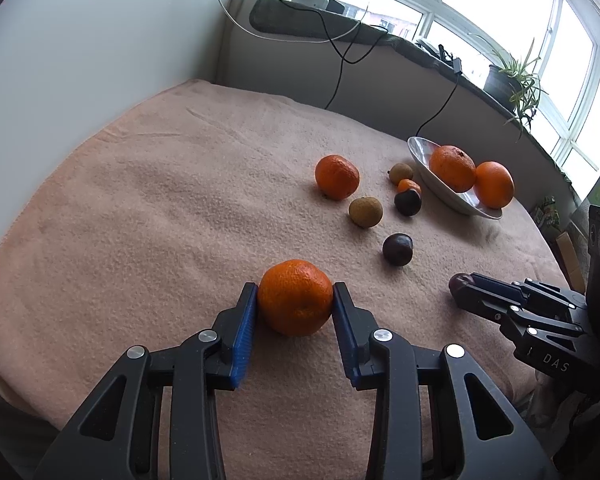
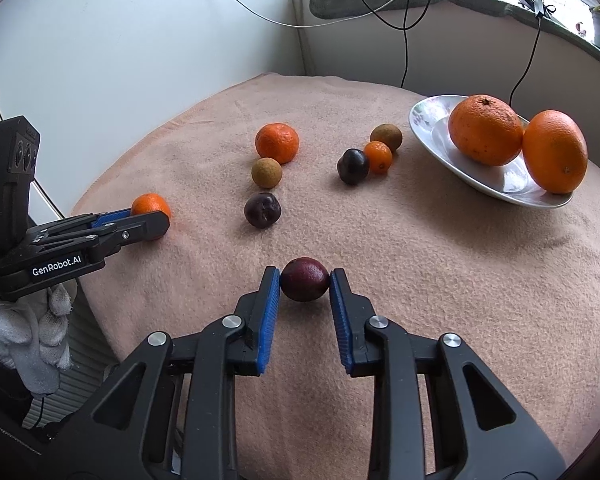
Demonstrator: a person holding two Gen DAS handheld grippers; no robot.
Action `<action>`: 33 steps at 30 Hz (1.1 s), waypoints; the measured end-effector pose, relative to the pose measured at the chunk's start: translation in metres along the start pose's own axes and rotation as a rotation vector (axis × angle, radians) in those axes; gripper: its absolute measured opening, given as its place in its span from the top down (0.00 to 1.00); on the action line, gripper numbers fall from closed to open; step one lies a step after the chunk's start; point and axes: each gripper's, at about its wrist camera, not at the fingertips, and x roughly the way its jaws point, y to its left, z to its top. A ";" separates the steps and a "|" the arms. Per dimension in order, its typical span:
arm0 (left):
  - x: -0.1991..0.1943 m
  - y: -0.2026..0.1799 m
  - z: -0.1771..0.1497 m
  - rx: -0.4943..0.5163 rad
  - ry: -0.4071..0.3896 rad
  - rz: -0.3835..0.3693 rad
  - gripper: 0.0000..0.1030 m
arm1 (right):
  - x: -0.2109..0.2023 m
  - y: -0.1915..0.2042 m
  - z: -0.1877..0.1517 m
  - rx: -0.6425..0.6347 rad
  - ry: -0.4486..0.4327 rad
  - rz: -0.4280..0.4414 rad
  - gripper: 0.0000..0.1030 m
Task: Organize fruits
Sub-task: 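Close the right gripper on the dark red plum while the left gripper lifts the mandarin, then carry the mandarin in the left gripper and plum in the right gripper over the floral plate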
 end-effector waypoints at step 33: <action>0.048 -0.096 0.081 0.185 -0.056 -0.227 0.66 | -0.046 -0.088 0.035 0.141 -0.169 -0.193 0.74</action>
